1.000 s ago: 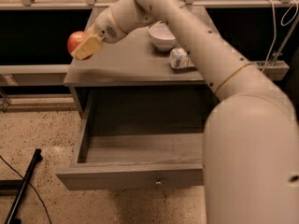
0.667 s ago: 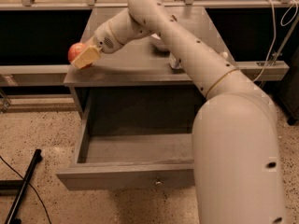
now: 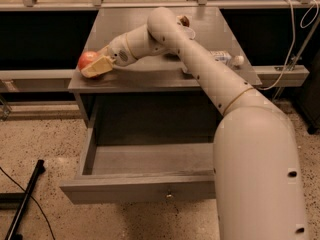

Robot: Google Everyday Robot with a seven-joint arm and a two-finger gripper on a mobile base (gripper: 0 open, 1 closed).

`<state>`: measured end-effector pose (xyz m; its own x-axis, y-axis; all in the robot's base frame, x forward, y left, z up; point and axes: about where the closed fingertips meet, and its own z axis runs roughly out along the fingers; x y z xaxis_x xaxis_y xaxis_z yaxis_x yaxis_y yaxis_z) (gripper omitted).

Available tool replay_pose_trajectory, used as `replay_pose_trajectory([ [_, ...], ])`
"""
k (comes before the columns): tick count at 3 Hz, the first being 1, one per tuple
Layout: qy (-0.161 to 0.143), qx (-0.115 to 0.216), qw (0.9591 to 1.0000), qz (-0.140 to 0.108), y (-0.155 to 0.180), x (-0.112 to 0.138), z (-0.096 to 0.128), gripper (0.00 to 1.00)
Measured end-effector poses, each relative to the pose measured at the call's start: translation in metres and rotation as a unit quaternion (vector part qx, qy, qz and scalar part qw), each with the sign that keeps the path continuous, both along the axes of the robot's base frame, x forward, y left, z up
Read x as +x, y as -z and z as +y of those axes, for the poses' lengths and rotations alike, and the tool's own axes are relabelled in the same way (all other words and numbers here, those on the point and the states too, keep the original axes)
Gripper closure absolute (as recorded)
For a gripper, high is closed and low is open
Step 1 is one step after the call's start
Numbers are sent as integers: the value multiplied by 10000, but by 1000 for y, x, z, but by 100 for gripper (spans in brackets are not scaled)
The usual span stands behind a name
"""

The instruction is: Pick apple from top drawer and place on counter

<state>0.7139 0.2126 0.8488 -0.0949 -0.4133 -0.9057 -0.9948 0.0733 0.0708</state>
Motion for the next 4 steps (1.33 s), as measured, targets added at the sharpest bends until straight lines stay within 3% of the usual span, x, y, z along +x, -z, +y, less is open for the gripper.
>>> replay_pose_trajectory([
  [1,5,56,10000,-8,1,1,-1,39],
  [2,5,56,10000,-8,1,1,-1,9],
  [3,5,56,10000,-8,1,1,-1,0],
  [4,5,55,10000,-9,1,1,-1,0],
])
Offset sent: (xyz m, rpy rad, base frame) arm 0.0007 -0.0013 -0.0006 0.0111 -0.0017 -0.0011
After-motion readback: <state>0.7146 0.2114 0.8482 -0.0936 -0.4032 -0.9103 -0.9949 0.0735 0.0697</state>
